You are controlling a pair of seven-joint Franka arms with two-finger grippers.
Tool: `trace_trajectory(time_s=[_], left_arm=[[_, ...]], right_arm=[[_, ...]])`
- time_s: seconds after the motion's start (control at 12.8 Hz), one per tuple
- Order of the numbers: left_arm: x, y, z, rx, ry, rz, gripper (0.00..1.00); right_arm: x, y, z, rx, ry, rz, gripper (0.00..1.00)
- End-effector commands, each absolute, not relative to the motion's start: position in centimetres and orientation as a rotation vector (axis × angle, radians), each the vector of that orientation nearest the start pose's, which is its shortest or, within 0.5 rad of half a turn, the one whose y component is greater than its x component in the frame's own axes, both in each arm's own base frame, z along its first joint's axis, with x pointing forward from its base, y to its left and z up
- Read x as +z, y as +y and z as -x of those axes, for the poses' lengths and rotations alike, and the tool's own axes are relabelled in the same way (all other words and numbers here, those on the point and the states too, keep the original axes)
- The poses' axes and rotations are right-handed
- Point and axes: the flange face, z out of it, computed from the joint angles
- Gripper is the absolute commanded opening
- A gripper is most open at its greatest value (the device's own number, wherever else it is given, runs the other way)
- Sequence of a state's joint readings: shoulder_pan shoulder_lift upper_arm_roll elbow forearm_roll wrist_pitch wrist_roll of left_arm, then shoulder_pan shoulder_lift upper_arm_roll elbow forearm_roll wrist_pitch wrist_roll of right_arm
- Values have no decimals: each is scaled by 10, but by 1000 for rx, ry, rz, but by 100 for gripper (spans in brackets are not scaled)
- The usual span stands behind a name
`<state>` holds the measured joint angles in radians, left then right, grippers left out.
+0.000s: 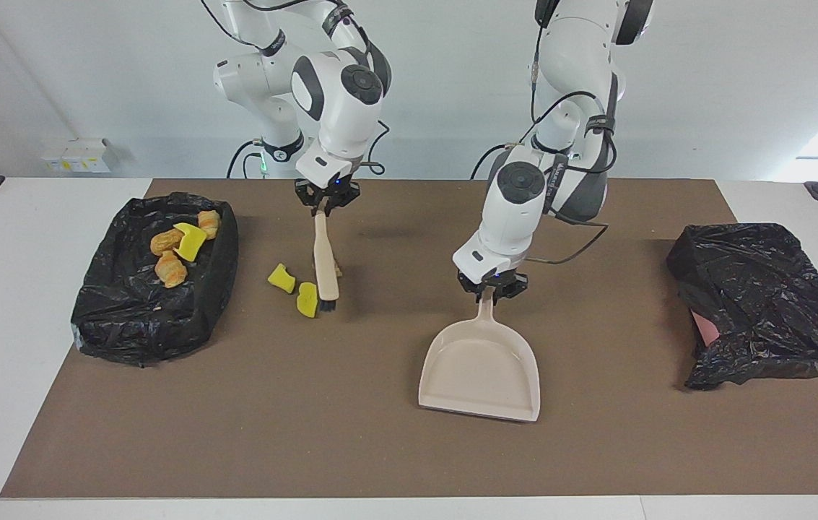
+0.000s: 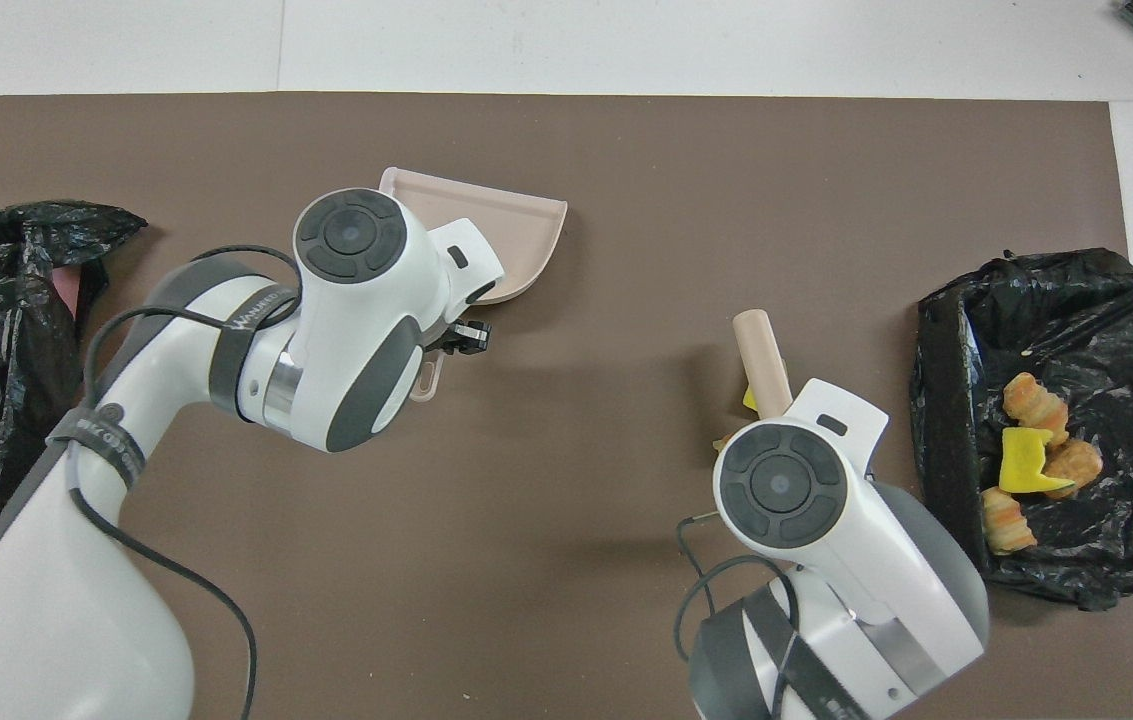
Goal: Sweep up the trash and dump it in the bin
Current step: 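Grasp the dustpan with the left gripper while the right gripper grasps the brush, then sweep remaining bread toward the dustpan with the right gripper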
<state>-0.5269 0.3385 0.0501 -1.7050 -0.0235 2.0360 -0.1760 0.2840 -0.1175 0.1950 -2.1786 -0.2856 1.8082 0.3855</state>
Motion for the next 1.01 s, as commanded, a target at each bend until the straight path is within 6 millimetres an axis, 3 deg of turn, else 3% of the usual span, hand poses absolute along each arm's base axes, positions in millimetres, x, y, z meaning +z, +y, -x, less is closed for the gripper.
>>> trace_trajectory(time_s=[0.0,0.16,0.31,0.47,0.7,0.93], left_arm=[[437,-257,-579,2,586,3080,0],[458,-229,-582,17,747,3044,0],[478,-196,-584,16,945,2993,0],[479,-181,-583,65,1161,2918,0],[479,-162,-586,89,1468,2774,0],[477,-160,-581,126,1843,2518,0]], right_arm=[[416,152,-439,246,-328,3538,0],[400,112,-437,230,-317,3516,0],[380,74,-421,170,-368,3485,0],[371,55,-407,211,-391,3477,0],[350,68,-401,267,-360,3416,0],[338,118,-389,315,-351,3288,0]])
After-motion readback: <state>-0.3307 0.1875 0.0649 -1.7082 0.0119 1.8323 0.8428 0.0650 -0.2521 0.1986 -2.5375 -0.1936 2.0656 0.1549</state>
